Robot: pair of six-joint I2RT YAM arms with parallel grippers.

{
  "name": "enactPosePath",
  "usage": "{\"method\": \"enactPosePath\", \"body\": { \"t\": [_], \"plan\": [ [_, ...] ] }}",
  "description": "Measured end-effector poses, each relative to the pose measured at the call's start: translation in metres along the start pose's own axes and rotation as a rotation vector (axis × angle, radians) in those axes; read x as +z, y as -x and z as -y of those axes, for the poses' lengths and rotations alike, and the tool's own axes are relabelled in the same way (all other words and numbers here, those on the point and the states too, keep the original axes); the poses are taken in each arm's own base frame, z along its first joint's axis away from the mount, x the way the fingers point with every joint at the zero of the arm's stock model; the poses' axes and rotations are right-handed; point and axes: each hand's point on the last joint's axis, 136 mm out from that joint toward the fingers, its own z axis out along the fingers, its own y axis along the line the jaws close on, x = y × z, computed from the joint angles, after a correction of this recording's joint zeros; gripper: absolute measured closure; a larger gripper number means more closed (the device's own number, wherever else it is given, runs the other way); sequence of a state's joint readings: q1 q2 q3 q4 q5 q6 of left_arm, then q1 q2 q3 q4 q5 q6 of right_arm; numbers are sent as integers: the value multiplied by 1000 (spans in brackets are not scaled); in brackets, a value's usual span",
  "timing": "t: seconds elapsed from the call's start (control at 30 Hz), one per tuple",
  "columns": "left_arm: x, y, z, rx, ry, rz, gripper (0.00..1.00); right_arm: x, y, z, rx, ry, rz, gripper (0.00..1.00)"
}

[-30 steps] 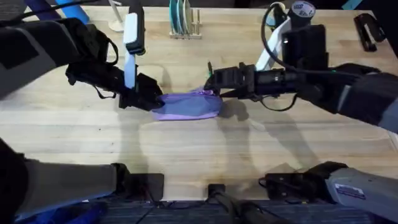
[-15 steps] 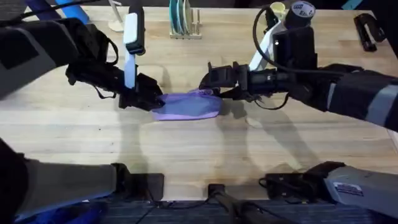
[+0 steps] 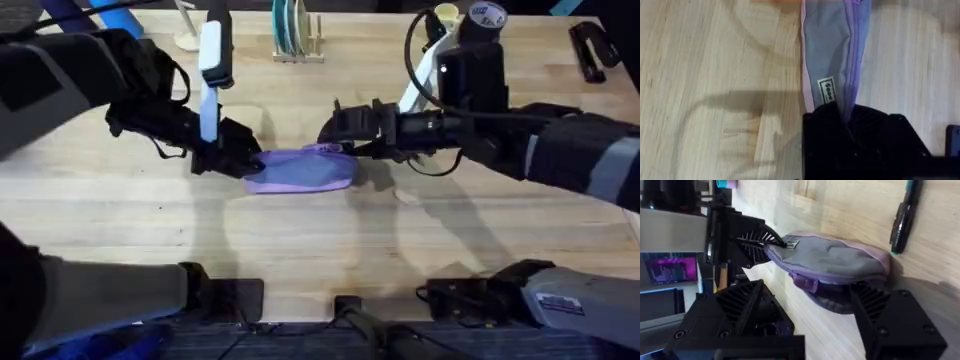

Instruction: Unzip the bag, pick up the pens from the table one at a time and place them inside, then zip the bag closed.

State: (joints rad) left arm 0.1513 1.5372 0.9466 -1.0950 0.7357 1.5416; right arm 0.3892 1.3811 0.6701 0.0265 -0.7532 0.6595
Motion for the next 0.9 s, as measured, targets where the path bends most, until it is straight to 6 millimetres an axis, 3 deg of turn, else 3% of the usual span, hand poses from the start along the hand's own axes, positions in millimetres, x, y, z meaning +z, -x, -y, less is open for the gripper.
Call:
{"method": "enactPosePath", "body": {
  "t": [0.13, 0.33, 0.63, 0.7, 0.9],
  "plan": [
    [0, 0, 0, 0, 0, 0, 958, 2, 0, 3, 5, -8, -2, 32],
    [0, 0, 0, 0, 0, 0, 958, 3, 0, 5, 15, -14, -2, 251],
    [0, 0, 0, 0, 0, 0, 958, 3, 1, 6, 16, -21, 4, 769],
    [0, 0, 0, 0, 0, 0, 958, 3, 1, 6, 17, -21, 4, 925],
    [0, 0, 0, 0, 0, 0, 958, 3, 2, 5, 11, -16, 9, 969]
  ]
}}
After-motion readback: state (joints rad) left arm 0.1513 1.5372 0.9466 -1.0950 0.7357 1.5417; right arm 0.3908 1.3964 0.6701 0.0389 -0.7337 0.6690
